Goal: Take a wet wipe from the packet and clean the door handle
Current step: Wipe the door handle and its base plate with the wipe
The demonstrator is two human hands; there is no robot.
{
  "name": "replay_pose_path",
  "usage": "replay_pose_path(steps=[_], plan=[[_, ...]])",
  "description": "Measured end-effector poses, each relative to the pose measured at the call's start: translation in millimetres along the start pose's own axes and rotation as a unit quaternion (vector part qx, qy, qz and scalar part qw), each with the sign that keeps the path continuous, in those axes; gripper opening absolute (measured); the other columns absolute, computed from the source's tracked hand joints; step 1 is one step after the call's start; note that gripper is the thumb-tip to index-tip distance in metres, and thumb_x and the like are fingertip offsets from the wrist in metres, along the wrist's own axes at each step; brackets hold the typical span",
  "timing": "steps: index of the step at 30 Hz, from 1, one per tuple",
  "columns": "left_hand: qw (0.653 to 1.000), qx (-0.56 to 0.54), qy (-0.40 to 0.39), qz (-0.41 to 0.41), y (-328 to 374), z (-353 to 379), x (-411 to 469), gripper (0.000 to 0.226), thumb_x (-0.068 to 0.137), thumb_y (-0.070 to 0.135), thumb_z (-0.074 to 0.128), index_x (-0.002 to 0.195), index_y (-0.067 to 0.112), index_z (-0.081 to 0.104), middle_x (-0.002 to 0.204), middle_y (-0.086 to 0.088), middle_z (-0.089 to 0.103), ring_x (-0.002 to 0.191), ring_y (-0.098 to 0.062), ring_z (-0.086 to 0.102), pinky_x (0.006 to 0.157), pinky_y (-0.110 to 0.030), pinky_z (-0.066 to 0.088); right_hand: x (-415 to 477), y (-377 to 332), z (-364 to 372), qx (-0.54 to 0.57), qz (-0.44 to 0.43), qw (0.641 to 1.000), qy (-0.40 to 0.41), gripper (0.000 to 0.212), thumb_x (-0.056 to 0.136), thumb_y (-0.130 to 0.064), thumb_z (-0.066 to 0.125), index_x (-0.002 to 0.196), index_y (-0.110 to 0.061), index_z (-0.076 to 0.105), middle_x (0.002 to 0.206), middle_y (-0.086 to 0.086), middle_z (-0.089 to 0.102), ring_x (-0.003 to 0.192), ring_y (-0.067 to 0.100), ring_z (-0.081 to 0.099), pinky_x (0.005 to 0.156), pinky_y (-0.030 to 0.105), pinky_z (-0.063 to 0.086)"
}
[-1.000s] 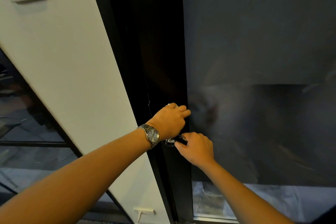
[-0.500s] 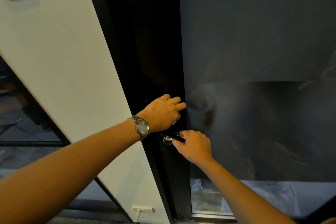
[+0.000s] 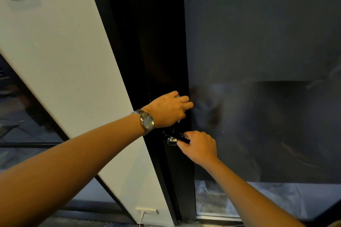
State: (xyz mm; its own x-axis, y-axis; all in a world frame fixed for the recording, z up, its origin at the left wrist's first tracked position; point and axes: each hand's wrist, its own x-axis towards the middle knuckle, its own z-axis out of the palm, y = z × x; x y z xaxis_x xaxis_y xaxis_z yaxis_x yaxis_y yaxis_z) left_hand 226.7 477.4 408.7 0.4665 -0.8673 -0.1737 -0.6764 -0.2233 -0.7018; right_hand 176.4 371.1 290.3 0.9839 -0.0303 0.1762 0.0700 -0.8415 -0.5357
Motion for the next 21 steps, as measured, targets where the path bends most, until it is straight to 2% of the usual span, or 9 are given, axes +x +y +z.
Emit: replay_pose_path(steps=[3,9,12,16,21], plan=[[0.998,-0.046,-0.030,-0.008,15,4,8,0.028,0.094,0.014,0.042,0.114,0.011,0.061,0.129,-0.004,0.047,0.117,-0.021,0.043,0.096,-0.032,0.038,0,0,0,0.001,-0.002,1.000,-0.006,0.039,0.085,-0.043,0.052,0.054,-0.026,0.037,0.053,-0.009,0.043,0.056,0.013,0.047,0.045,0.022,0.028],[0.995,-0.079,-0.063,0.007,15,9,3,0.031,0.092,0.018,0.045,0.120,0.011,0.057,0.130,-0.003,0.053,0.123,-0.021,0.042,0.105,-0.033,0.036,-1,0,0,0.002,-0.001,1.000,-0.008,0.039,0.086,-0.042,0.052,0.054,-0.027,0.037,0.053,-0.010,0.043,0.049,0.006,0.041,0.045,0.021,0.026],[0.992,-0.120,-0.042,0.024,-5,8,-3,0.027,0.087,0.012,0.052,0.113,0.014,0.059,0.126,-0.002,0.053,0.119,-0.020,0.046,0.100,-0.031,0.040,-1,-1,-2,-0.008,0.000,1.000,-0.007,0.038,0.085,-0.042,0.051,0.054,-0.025,0.037,0.054,-0.009,0.043,0.053,0.010,0.044,0.045,0.022,0.028],[0.993,-0.119,-0.010,0.006,-13,10,-8,0.033,0.089,0.014,0.049,0.122,0.017,0.052,0.132,0.002,0.050,0.122,-0.017,0.041,0.098,-0.028,0.037,-1,-1,-5,-0.020,-0.003,1.000,-0.001,0.031,0.086,-0.043,0.051,0.062,-0.025,0.045,0.055,-0.010,0.043,0.057,0.014,0.045,0.046,0.021,0.028],[0.995,-0.086,-0.055,0.007,20,14,10,0.035,0.094,0.024,0.042,0.129,0.018,0.046,0.129,-0.004,0.054,0.122,-0.021,0.044,0.102,-0.033,0.035,-2,-2,-6,-0.011,-0.010,1.000,0.005,0.025,0.086,-0.043,0.051,0.070,-0.025,0.053,0.059,-0.009,0.049,0.063,0.014,0.050,0.046,0.020,0.029]])
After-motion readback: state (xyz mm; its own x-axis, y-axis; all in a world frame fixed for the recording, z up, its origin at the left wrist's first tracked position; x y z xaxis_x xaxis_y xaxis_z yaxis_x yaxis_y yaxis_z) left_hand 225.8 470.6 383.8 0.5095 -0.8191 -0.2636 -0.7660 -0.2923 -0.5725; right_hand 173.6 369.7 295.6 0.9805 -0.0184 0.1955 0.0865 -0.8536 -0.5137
